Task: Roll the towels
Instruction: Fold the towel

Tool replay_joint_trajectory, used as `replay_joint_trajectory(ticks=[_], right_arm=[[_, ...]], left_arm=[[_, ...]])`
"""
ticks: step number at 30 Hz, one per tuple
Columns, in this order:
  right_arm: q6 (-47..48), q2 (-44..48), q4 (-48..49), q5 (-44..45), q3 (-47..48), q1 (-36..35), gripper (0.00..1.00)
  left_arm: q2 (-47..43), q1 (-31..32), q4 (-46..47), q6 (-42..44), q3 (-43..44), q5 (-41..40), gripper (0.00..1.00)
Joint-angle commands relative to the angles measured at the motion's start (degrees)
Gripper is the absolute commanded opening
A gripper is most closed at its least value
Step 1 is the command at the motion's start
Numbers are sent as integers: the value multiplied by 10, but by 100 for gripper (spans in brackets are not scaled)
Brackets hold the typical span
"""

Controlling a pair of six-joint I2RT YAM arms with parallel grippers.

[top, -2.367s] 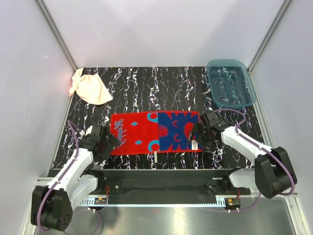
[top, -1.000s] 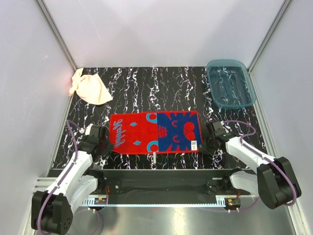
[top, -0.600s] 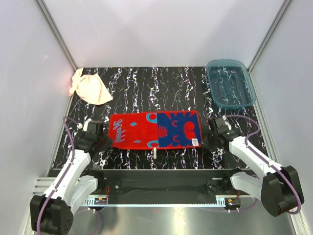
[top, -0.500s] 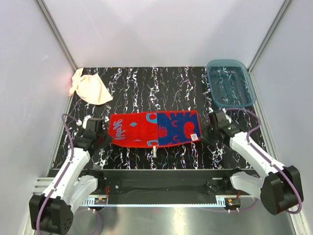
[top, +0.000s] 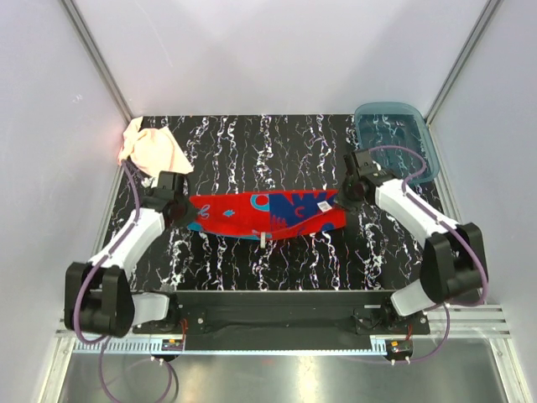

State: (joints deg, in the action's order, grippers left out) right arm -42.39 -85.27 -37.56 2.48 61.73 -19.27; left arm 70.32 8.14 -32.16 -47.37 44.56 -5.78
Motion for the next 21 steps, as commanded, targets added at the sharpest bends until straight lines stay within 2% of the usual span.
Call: replay_joint_trajectory(ticks=[1, 13, 21], right_arm=[[32, -30, 16, 14, 52, 23, 0], [58, -155, 25, -6, 153, 39, 0], [74, -223, 20, -13, 218, 55, 0]], left_arm=[[44, -8, 47, 22, 65, 2, 0], [221, -14, 49, 39, 181, 9, 0], [282, -36, 36, 31, 215, 20, 1]])
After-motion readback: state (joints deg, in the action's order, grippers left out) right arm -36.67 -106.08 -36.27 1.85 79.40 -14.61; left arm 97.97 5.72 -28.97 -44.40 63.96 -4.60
